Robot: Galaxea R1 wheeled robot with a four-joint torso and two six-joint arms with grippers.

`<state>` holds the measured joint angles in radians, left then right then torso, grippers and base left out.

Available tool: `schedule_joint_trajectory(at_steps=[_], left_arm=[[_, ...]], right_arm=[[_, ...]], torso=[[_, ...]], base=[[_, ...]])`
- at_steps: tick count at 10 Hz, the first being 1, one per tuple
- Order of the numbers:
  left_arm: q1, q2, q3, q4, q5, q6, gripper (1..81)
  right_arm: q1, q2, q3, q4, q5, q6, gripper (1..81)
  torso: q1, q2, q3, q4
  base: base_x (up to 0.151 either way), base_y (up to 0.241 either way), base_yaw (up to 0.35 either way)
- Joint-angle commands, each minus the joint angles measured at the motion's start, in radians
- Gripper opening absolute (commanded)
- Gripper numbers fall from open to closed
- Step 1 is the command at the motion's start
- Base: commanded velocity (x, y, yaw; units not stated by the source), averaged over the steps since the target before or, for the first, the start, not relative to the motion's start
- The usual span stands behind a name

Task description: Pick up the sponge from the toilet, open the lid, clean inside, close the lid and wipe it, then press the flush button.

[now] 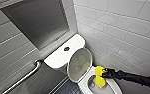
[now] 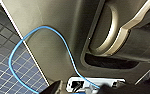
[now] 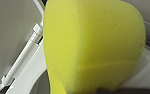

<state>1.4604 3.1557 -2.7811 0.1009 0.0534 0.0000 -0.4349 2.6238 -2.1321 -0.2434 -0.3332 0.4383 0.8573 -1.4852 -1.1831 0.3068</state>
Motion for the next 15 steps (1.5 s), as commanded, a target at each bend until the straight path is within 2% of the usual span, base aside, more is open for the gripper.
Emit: schedule_joint_trajectory(at_steps=[1,2,4,5,9,12,15], left_arm=[[0.027,-0.006,-0.002,0.000,0.089,0.005,81.1],[0.027,-0.005,-0.002,0.000,0.089,0.005,81.1],[0.028,-0.002,0.001,0.000,0.089,0.005,81.1],[0.028,-0.002,0.001,0.000,0.089,0.005,81.1],[0.030,-0.002,0.005,0.000,0.089,0.005,81.1],[0.031,-0.002,0.005,0.000,0.089,0.005,81.1],[0.033,0.003,0.005,0.000,0.089,0.005,81.1]], right_arm=[[0.037,-0.287,0.267,0.012,0.095,0.034,1.0],[0.003,-0.357,0.349,0.018,0.172,0.051,1.0],[-0.049,-0.481,0.483,0.016,0.247,0.073,1.0],[-0.099,-0.529,0.517,0.025,0.328,0.074,1.0],[-0.259,-0.620,0.548,0.079,0.518,0.074,1.0],[-0.417,-0.667,0.552,0.130,0.704,0.071,1.0],[-0.511,-0.658,0.560,0.133,0.770,0.069,1.0]], torso=[[0.000,0.000,0.000,0.000],[0.000,0.000,0.000,0.000],[0.000,0.000,0.000,0.000],[0.000,0.000,0.000,0.001],[0.000,0.000,0.000,0.001],[0.000,0.000,0.000,0.001],[0.000,0.000,0.000,0.001]], base=[[0.000,0.000,0.000],[0.000,0.000,0.000],[0.000,0.000,0.000],[0.000,0.000,0.000],[0.000,0.000,0.000],[0.000,0.000,0.000],[0.000,0.000,0.000]])
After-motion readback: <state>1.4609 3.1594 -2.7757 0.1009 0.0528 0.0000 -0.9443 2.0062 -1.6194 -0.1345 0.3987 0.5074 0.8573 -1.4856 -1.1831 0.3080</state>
